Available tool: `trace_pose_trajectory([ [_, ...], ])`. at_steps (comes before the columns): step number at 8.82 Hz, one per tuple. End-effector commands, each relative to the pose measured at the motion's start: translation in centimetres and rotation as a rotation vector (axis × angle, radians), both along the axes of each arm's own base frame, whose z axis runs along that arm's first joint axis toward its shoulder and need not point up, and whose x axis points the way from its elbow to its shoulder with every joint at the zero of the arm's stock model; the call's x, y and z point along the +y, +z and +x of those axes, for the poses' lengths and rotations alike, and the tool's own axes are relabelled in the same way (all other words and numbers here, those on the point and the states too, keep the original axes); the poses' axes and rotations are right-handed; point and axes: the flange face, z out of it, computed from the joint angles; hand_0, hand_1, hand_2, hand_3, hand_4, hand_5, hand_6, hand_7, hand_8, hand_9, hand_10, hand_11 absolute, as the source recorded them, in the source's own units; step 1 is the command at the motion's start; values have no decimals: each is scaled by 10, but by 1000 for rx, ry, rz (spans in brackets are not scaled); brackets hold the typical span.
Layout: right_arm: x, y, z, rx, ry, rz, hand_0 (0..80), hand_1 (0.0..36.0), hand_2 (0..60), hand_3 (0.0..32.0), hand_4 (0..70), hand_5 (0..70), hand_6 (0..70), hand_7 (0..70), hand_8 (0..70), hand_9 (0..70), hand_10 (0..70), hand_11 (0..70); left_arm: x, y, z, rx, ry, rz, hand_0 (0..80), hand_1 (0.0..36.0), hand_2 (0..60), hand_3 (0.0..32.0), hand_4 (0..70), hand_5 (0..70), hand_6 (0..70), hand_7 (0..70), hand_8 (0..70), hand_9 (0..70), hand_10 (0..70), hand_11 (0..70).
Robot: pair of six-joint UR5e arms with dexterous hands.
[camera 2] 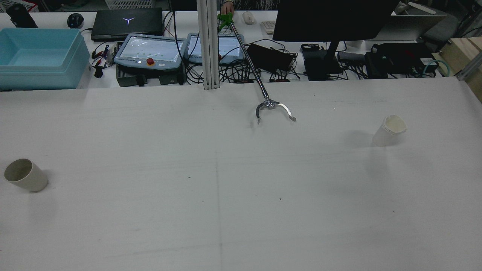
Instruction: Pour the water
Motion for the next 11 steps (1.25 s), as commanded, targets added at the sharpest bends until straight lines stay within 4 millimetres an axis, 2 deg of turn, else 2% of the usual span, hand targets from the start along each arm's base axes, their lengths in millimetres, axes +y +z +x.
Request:
trace_pose_trajectory([
  [1, 3, 7, -3, 17, -10, -17, 468, 162, 197, 0, 69, 216, 56, 123, 19, 57, 24, 49, 2, -4, -1, -15, -16, 48, 494, 86, 0, 0, 50, 50, 0, 39, 0, 0, 0, 5],
  [3, 4, 19, -5, 24, -17, -40, 464, 155, 209, 0, 80, 218, 69, 139, 23, 63, 35, 65, 2, -2, -1, -44, -25, 67, 495, 89, 0, 0, 52, 53, 0, 41, 0, 0, 0, 2],
  [4, 2, 18, -11, 24, -34, -37, 460, 149, 204, 0, 72, 212, 64, 133, 21, 61, 42, 74, 2, 8, 0, -93, -40, 107, 493, 93, 0, 0, 49, 53, 0, 42, 0, 0, 0, 1],
  [6, -2, 13, -23, 22, -69, -27, 460, 148, 200, 0, 78, 213, 61, 133, 20, 60, 43, 75, 6, 59, 3, -187, -54, 133, 497, 122, 0, 0, 34, 54, 0, 43, 0, 0, 0, 5],
  [7, -4, 13, -30, 22, -88, -26, 467, 160, 209, 0, 93, 225, 66, 142, 22, 63, 45, 80, -18, 90, 14, -211, -50, 110, 503, 146, 0, 0, 12, 53, 0, 43, 0, 0, 0, 7],
  [8, -6, 6, -33, 18, -95, -18, 474, 172, 212, 0, 84, 222, 63, 142, 21, 62, 43, 79, -42, 106, 25, -261, -52, 124, 501, 158, 8, 0, 3, 45, 0, 40, 0, 0, 0, 0],
  [9, -9, -29, -35, 35, -99, 40, 475, 175, 216, 0, 89, 223, 66, 143, 22, 63, 42, 77, -58, 109, 54, -261, -3, 134, 505, 176, 46, 0, 0, 34, 0, 35, 0, 0, 0, 0],
  [10, -7, -40, -35, 60, -95, 33, 484, 185, 223, 0, 118, 231, 78, 154, 24, 64, 39, 72, -73, 112, 76, -261, 24, 140, 505, 173, 42, 0, 0, 43, 0, 33, 0, 0, 0, 1],
  [11, -7, -39, -35, 61, -96, 30, 490, 193, 246, 0, 168, 242, 100, 175, 30, 70, 30, 60, -71, 108, 104, -250, 79, 158, 508, 179, 50, 0, 0, 43, 0, 33, 0, 0, 0, 2],
])
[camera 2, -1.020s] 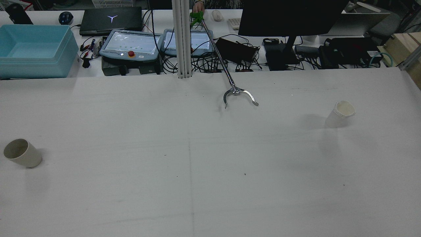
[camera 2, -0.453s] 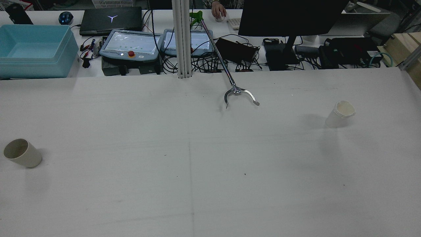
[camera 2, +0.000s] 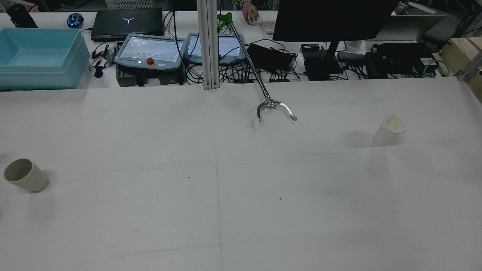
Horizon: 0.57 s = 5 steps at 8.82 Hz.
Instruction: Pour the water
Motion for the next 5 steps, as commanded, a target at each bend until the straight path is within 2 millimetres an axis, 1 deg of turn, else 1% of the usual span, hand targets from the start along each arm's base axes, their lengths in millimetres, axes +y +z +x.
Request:
trace_pose_trajectory([
  [1, 1, -18, -1, 23, 0, 10, 486, 188, 246, 0, 151, 238, 94, 164, 29, 68, 29, 58, -17, 1, 63, -7, 104, 14, 507, 178, 48, 0, 0, 46, 0, 34, 0, 0, 0, 1],
  [2, 1, -17, -1, 23, -2, 9, 483, 184, 238, 0, 142, 234, 90, 161, 29, 69, 28, 57, -18, 0, 65, -9, 105, 14, 521, 188, 35, 0, 0, 61, 0, 37, 0, 0, 0, 0],
  [3, 1, -16, -1, 23, -2, 7, 480, 180, 233, 0, 142, 231, 91, 160, 30, 70, 31, 60, -23, -4, 69, -19, 101, 35, 514, 180, 31, 0, 0, 51, 0, 37, 0, 0, 0, 0],
  [4, -1, -16, -2, 23, -2, 7, 478, 176, 230, 0, 135, 229, 88, 156, 28, 68, 31, 59, -29, -8, 72, -26, 99, 41, 521, 179, 12, 0, 0, 56, 0, 35, 0, 0, 0, 0],
  [5, -1, -15, -2, 23, -2, 4, 479, 175, 227, 0, 138, 230, 90, 158, 29, 70, 31, 60, -32, -11, 74, -36, 94, 53, 517, 174, 7, 0, 1, 54, 0, 33, 0, 0, 0, 0],
])
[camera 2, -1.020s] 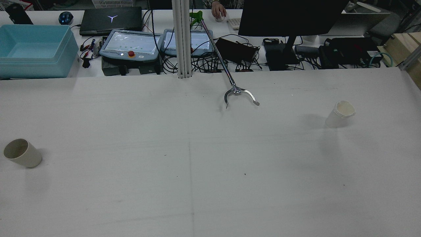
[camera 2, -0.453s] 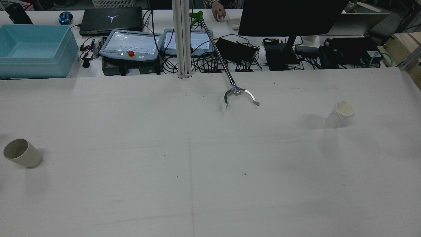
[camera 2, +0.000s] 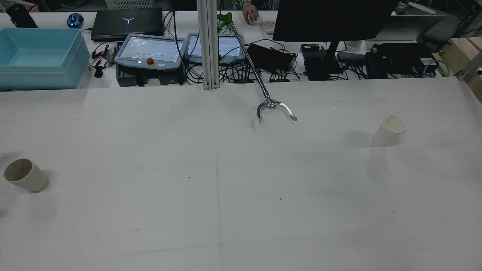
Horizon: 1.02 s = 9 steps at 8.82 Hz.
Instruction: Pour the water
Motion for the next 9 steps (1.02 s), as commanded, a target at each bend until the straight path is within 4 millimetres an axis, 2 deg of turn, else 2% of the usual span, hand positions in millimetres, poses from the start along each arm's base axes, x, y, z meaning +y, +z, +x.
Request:
trace_pose_trajectory([
  [1, -1, 2, 0, 1, 1, -6, 477, 175, 228, 0, 144, 231, 92, 159, 29, 70, 31, 60, -10, -9, 8, -21, -9, 34, 515, 173, 7, 0, 1, 60, 0, 35, 0, 0, 0, 0],
  [3, -1, 2, 0, 1, 0, -6, 477, 172, 226, 0, 146, 231, 91, 157, 30, 70, 31, 60, -13, -14, 8, -21, -27, 43, 525, 182, 8, 0, 1, 60, 0, 35, 0, 0, 0, 0],
  [4, -1, 2, 0, 1, 0, -6, 476, 172, 222, 0, 142, 229, 90, 156, 29, 69, 31, 59, -11, -15, 20, -31, -13, 48, 528, 184, 8, 0, 3, 64, 0, 38, 0, 0, 0, 0],
  [6, -1, 2, 0, 1, 1, -6, 476, 172, 223, 0, 143, 230, 89, 157, 29, 70, 31, 59, -2, -17, 57, 13, -25, 31, 525, 182, 11, 0, 2, 72, 0, 41, 0, 0, 0, 0],
  [9, 4, 6, 4, -5, 11, -16, 475, 170, 215, 0, 120, 224, 79, 145, 27, 66, 28, 56, -5, -31, 66, 38, -19, -5, 533, 191, 12, 0, 3, 75, 0, 40, 0, 0, 0, 0],
])
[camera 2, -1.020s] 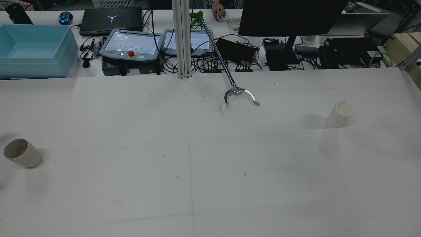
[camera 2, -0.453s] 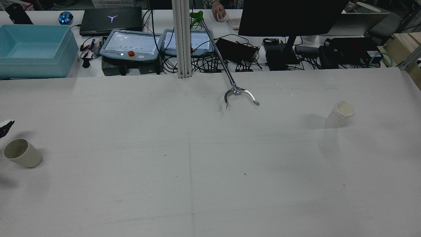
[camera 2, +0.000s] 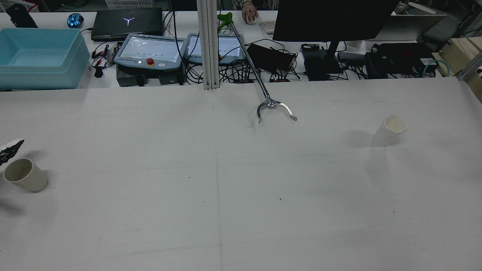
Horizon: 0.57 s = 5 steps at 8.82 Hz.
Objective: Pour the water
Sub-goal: 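Reach the left hand to the beige cup nearby and grasp it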
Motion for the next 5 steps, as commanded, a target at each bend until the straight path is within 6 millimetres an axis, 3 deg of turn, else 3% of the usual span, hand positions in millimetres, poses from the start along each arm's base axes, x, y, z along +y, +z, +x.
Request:
trace_pose_trajectory([
  [1, 3, 5, 2, -4, 4, -11, 475, 169, 209, 0, 112, 218, 76, 142, 26, 65, 27, 55, -9, -16, 15, 17, 5, -27, 533, 188, 6, 0, 4, 81, 0, 40, 0, 0, 0, 0],
  [5, 3, 5, 3, -6, 7, -13, 473, 169, 208, 0, 96, 216, 68, 134, 23, 63, 26, 53, -24, -27, 26, 13, 1, -26, 535, 193, 11, 0, 5, 85, 0, 44, 0, 0, 0, 0],
])
